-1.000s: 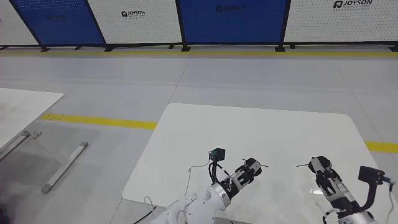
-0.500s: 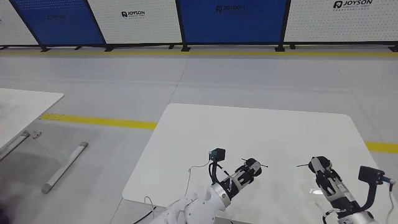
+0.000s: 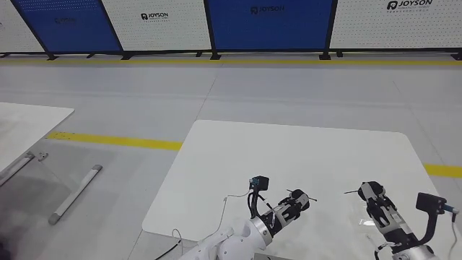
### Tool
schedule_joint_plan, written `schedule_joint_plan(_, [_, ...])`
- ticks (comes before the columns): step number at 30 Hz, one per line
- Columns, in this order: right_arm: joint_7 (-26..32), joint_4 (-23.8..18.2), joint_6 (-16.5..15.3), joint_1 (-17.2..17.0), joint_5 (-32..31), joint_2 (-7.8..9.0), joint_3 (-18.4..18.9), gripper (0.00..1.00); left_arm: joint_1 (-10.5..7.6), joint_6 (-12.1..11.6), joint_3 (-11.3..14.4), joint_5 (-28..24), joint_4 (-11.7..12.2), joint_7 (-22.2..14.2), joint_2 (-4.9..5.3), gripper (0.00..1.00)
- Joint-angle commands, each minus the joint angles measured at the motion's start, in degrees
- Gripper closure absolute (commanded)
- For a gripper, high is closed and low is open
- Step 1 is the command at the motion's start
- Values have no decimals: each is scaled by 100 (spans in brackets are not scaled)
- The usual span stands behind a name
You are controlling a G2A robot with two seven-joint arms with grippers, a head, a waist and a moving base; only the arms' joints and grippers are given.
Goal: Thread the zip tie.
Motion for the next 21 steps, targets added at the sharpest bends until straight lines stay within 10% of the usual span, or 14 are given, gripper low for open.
schedule_joint_plan(1, [0,0,0,0,0,0,0,100,0,0,0,0,0,0,0,100])
schedule_joint_plan(21, [364,7,-761,-488,855,-37,352,100,0,0,0,0,0,0,0,100])
